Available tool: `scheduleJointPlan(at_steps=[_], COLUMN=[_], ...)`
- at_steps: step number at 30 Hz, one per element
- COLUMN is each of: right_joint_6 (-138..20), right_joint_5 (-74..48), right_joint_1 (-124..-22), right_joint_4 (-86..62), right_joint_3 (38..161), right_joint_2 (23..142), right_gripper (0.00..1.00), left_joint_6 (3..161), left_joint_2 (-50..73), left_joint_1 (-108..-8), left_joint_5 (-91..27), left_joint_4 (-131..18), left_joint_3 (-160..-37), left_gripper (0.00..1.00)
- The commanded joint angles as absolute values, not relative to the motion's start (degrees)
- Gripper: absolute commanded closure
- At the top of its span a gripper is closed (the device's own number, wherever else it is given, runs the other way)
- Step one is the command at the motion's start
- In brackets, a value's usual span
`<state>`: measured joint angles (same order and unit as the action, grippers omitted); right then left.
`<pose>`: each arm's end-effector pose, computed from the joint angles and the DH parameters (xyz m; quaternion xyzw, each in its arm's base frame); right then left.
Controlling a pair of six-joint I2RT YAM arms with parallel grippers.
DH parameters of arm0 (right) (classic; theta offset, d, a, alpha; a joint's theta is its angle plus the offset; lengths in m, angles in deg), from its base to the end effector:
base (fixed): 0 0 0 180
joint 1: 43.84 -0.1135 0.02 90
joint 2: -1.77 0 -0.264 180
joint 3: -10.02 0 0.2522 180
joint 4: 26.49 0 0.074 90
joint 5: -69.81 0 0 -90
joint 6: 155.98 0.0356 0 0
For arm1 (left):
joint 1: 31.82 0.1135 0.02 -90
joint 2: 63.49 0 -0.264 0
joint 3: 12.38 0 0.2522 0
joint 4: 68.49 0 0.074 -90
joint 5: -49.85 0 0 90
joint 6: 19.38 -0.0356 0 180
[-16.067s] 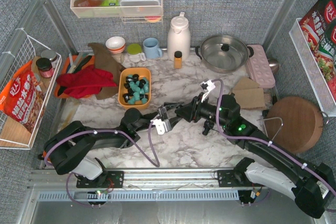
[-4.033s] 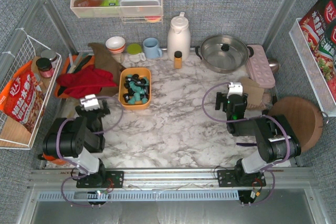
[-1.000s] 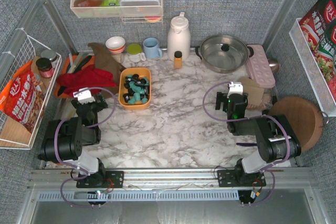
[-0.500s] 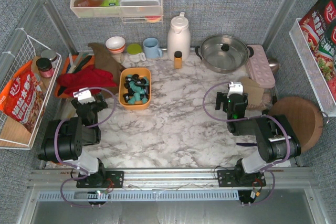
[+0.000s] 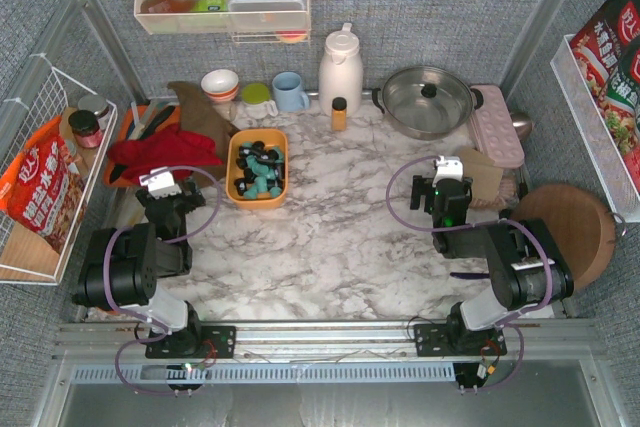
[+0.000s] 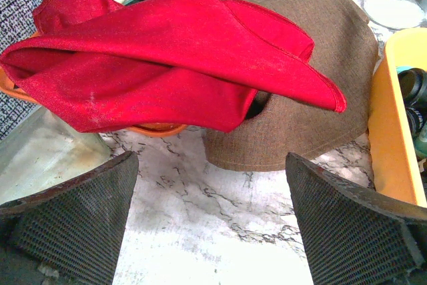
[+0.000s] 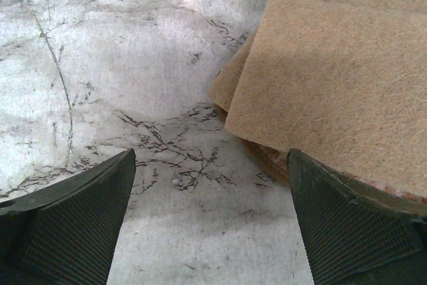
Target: Mix the coffee capsules in the storage basket
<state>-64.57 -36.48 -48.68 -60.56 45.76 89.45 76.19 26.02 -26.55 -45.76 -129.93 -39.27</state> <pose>0.2676 0.0126 0.1455 0.0594 0.8023 -0.0826 0.5881 0.2418 0.0258 0.1513 -0.1015 0.7071 0.0331 0.6990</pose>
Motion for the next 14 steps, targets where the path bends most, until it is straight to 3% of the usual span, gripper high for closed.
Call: scheduleJointPlan(at_steps=[1, 14], right_joint_6=[-64.22, -63.72], right_joint_5=[-36.36, -32.05], right_joint_1=[-48.72, -46.81], right_joint_4=[-61.05, -59.26], right_joint_3=[46.28, 46.93], right_joint_2=[89.21, 89.10], right_gripper=[0.01, 0.01], left_joint_6=[76.16, 76.19], left_joint_2=[26.16, 26.16], left_joint_1=[-26.55, -26.50], left_joint_5=[-45.39, -45.35], left_joint_4=[-131.81, -131.81], left_joint_3=[-39.24, -39.24], left_gripper=[0.01, 0.01])
